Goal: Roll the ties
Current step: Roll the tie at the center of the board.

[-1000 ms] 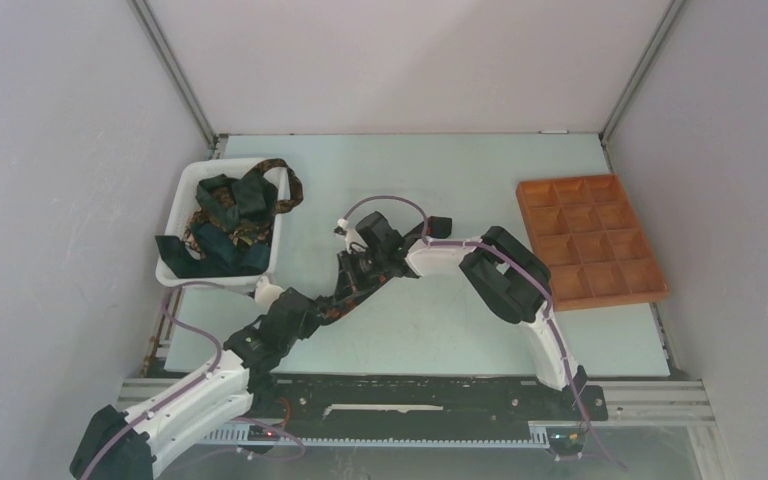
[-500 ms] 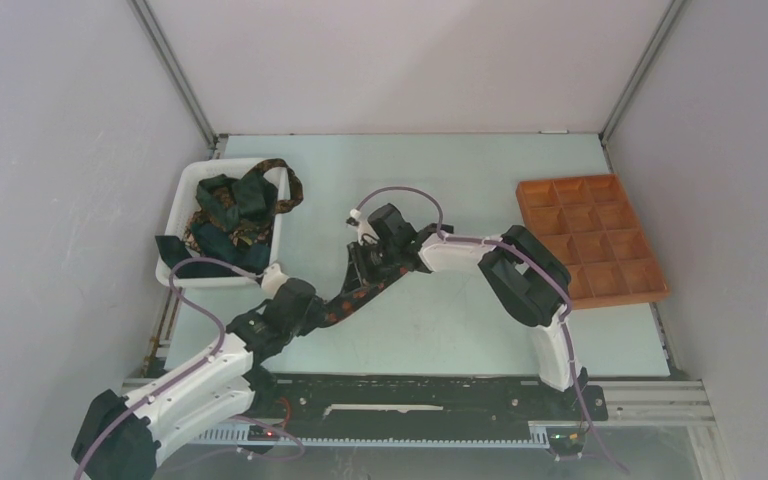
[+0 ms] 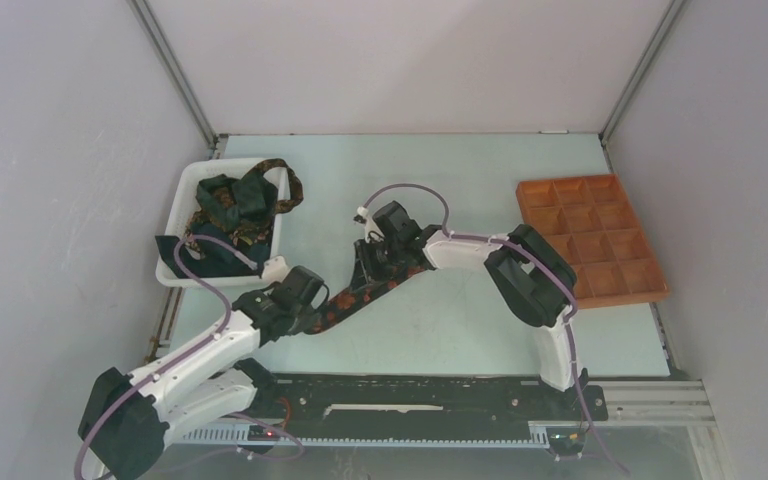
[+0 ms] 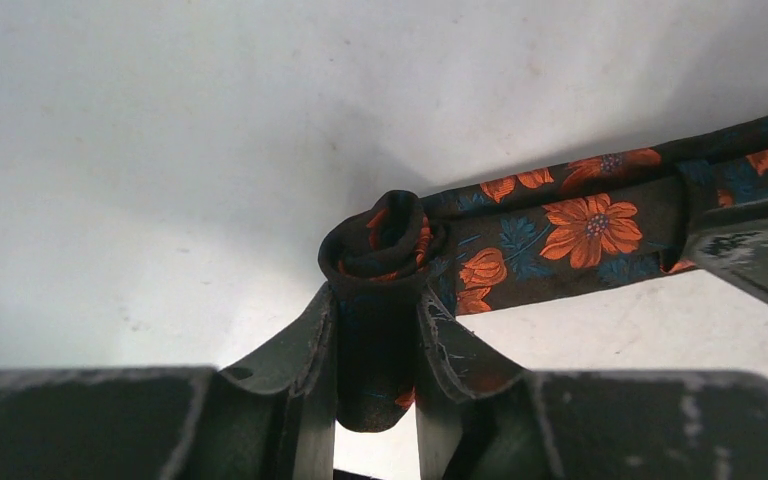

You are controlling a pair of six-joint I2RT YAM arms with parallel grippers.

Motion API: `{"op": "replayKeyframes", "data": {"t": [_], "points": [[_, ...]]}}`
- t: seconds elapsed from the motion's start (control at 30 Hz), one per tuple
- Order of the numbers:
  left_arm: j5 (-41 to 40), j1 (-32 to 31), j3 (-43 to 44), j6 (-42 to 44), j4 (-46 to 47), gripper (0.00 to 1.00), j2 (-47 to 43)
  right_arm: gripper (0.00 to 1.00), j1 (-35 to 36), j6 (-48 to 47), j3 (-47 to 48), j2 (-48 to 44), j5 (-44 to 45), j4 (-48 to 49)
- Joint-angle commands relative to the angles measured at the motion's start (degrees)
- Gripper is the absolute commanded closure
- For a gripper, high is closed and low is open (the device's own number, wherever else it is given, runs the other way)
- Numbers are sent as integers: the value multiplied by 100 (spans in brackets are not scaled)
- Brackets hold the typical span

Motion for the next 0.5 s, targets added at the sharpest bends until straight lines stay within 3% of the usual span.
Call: {"op": "replayKeyframes", "data": {"t": [0.0, 0.17, 0.33, 0.47], "points": [[-450, 22, 471, 307, -742, 78, 363, 77, -113, -10, -98, -420, 211, 20], [-475, 22, 822, 522, -937, 78, 843, 74, -222, 53, -252, -549, 381, 20], [-477, 17, 1149, 738, -1055, 79, 1400, 54, -323, 148, -497, -736, 600, 160], [-480, 7, 1295, 764, -1071, 79, 1667, 44, -388, 176, -605, -870, 717, 194]]}}
